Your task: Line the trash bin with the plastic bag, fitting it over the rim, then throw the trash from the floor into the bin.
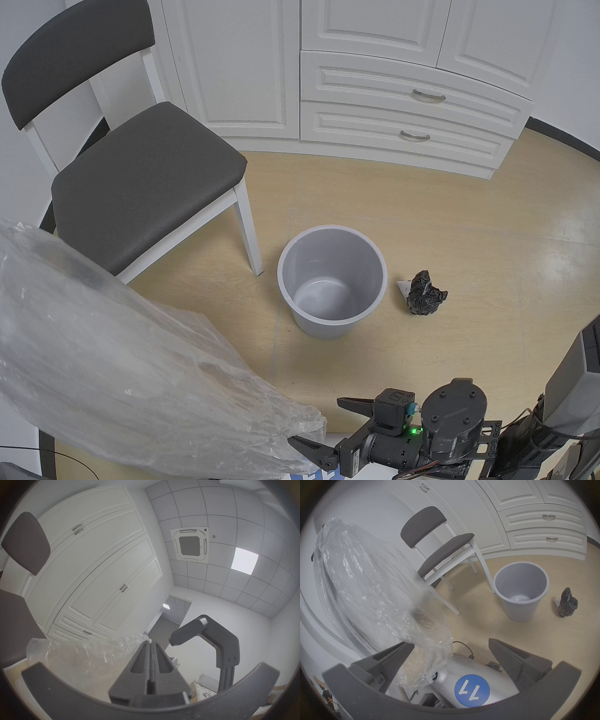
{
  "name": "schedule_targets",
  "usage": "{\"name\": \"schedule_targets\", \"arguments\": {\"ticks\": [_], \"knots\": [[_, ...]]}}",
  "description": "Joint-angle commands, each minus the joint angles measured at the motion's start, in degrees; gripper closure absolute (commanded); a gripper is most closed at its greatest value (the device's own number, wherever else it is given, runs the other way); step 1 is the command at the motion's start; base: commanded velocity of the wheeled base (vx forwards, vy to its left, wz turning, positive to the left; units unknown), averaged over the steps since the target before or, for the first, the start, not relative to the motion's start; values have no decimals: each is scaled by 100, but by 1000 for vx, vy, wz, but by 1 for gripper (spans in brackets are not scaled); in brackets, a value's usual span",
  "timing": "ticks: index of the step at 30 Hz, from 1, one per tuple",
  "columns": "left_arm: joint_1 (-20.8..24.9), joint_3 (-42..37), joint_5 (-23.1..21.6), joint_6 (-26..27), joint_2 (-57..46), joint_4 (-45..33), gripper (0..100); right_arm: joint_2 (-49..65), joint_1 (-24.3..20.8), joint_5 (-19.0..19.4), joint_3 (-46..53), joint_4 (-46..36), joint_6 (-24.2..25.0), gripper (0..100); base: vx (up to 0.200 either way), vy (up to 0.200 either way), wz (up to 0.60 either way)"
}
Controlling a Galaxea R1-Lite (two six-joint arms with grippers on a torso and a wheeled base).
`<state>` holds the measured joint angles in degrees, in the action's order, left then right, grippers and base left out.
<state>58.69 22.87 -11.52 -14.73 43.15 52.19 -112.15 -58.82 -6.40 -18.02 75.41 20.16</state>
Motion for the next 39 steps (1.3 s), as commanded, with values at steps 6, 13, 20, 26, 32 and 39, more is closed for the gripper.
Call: {"name": "schedule_targets", "arguments": {"ticks": [6,13,20,26,32,39], "knots": [[46,25,9,-4,26,11,100,-61,-24,7,-9,17,5,0,0,0,0],[46,51,9,-4,18,11,100,-96,-33,7,0,53,5,0,0,0,0],[46,33,1,-4,9,11,100,-184,-33,-2,0,70,5,0,0,0,0],[46,33,1,-4,-9,11,100,-202,-33,-2,-9,61,5,0,0,0,0],[46,25,1,-4,0,11,100,-202,-33,-10,-26,70,5,100,0,0,0],[38,7,1,-13,70,-7,100,-202,-24,-54,-70,255,155,100,0,0,0]]}}
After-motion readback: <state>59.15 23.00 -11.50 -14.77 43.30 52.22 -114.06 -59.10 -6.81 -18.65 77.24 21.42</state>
